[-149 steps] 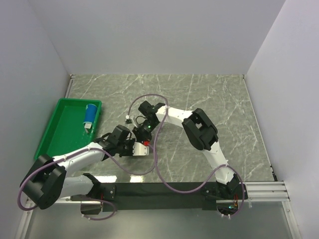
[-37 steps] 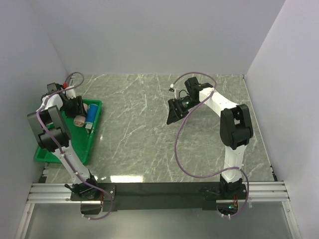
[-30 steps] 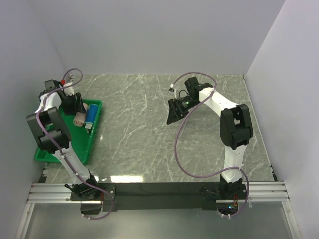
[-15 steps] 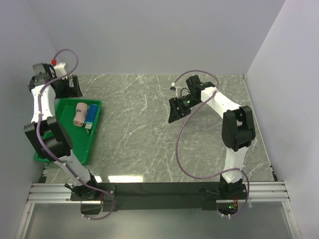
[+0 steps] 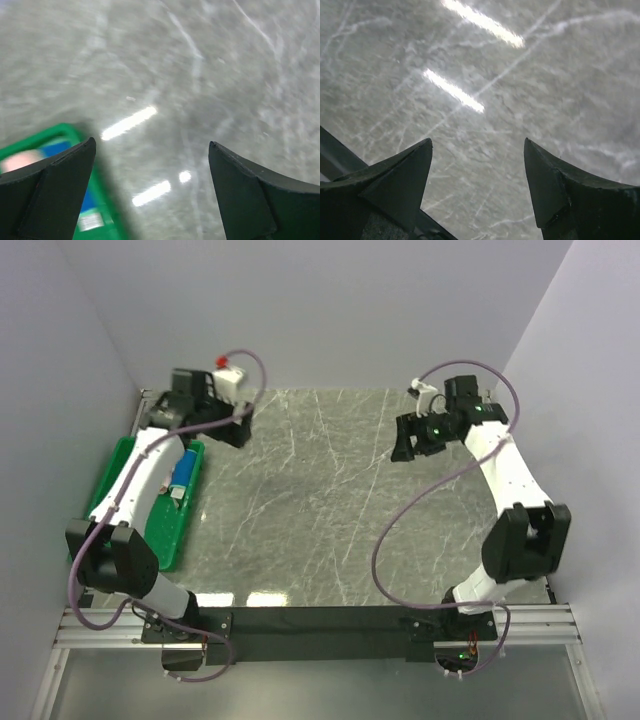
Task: Roll the towels
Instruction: Place the rolled towel into the container
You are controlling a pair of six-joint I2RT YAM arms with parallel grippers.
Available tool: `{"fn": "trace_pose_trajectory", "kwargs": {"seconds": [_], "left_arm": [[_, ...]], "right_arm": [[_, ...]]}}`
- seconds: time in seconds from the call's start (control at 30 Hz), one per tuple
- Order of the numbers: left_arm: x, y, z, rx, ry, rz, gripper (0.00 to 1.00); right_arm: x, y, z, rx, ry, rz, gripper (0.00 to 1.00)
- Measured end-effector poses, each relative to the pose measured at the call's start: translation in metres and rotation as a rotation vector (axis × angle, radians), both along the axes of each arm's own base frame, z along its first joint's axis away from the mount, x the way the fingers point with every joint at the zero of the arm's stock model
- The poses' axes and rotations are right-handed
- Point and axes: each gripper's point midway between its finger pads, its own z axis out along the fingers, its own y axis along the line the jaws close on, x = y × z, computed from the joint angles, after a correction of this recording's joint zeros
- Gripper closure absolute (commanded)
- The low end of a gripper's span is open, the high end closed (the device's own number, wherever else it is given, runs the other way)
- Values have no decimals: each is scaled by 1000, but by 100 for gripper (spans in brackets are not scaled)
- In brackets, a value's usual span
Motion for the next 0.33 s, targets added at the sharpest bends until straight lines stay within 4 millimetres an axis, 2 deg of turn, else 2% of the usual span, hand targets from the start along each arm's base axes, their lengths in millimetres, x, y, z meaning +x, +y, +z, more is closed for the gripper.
{"fn": "trace_pose_trajectory", "kwargs": {"seconds": [0.07, 0.17, 0.27, 0.33], "left_arm": [[-19, -26, -22, 4, 42, -45, 0], [-43, -49, -53, 9, 104, -89, 0], [-70, -54, -81, 9, 178, -97, 1], [-82, -50, -90, 9, 203, -86, 0]], "right_arm": [[-16, -12, -1, -22, -8, -24, 20], [-44, -18, -15, -47, 3, -30, 20], [-73, -21, -36, -55, 46, -27, 20], [-88, -21, -47, -56, 73, -26, 20]]}}
